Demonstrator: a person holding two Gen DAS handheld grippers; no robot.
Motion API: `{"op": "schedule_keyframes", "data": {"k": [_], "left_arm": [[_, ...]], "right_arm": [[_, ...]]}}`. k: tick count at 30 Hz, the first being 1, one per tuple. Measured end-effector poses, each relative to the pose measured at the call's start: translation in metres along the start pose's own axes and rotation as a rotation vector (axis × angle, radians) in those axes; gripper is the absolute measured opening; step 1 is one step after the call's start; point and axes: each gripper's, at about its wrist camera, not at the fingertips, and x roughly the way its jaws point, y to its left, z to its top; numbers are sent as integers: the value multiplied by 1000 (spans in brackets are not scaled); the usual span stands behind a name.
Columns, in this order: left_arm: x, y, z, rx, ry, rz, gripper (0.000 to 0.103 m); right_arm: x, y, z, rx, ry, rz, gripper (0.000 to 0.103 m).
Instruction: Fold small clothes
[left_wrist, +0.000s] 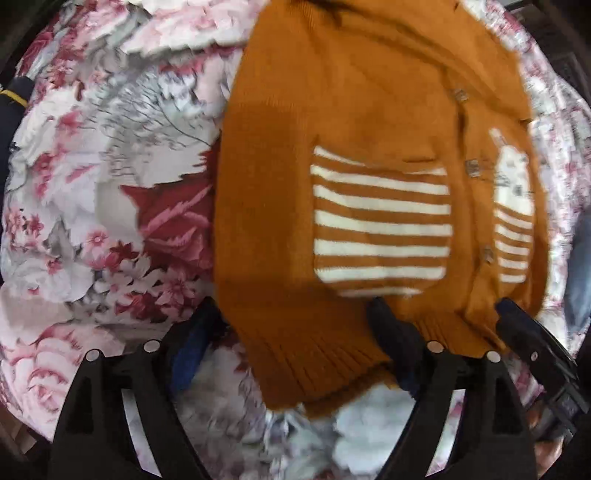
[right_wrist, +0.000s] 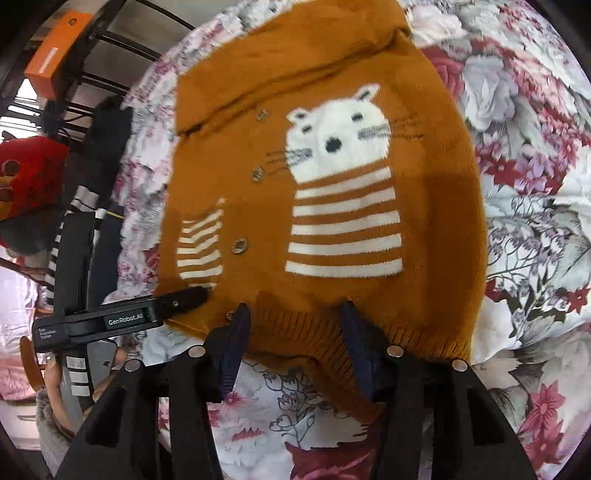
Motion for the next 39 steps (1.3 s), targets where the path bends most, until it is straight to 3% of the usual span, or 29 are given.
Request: {"op": "schedule_keyframes", "data": {"k": [3,4,6,9,12,16,21,22,24,26,28,31,36,39], "left_arm": [[-37,19,-13,-43,-68,-128,83],[-48,29,-17,-61,-95,-161,91],[-53,49,-18,-127,-119,-132,98],[-29,60,-14,-181,-46,-123,98],[-24,33,-14,-59,-55,-48,98],[-21,5,-18,51,-54,-71,98],[-12,18,-19,1,-26,-123,97],[-14,20,-19,-10,-32,-130,93],[-15,27,-19,-15,-43,-113,77],[-15,31,-19,-25,-39,-132,52],[-17,37,-21,-41,-34,-168,42],[-20,42,-24,-47,-40,-181,38],[-18,40,-20,-56,-26,-180,37],[-14,30,-17,-60,-30,-177,30]], "right_arm": [[-48,-8,-4,53,-133,98,56],[-64,-13,-7,66,-177,113,63],[-78,-27,-8,104,-223,76,67],[-63,-57,-6,223,-168,21,67],[-53,-55,-5,214,-140,26,67],[-57,-49,-7,190,-170,90,67],[-44,-53,-16,191,-126,19,62],[-41,-51,-17,176,-126,8,63],[-38,-46,-19,157,-123,1,64],[-35,-37,-20,136,-126,0,58],[-32,-32,-21,131,-118,37,45],[-26,-30,-21,128,-97,55,41],[-25,-50,-20,237,-90,111,24],[-27,-49,-22,230,-103,96,15]]}}
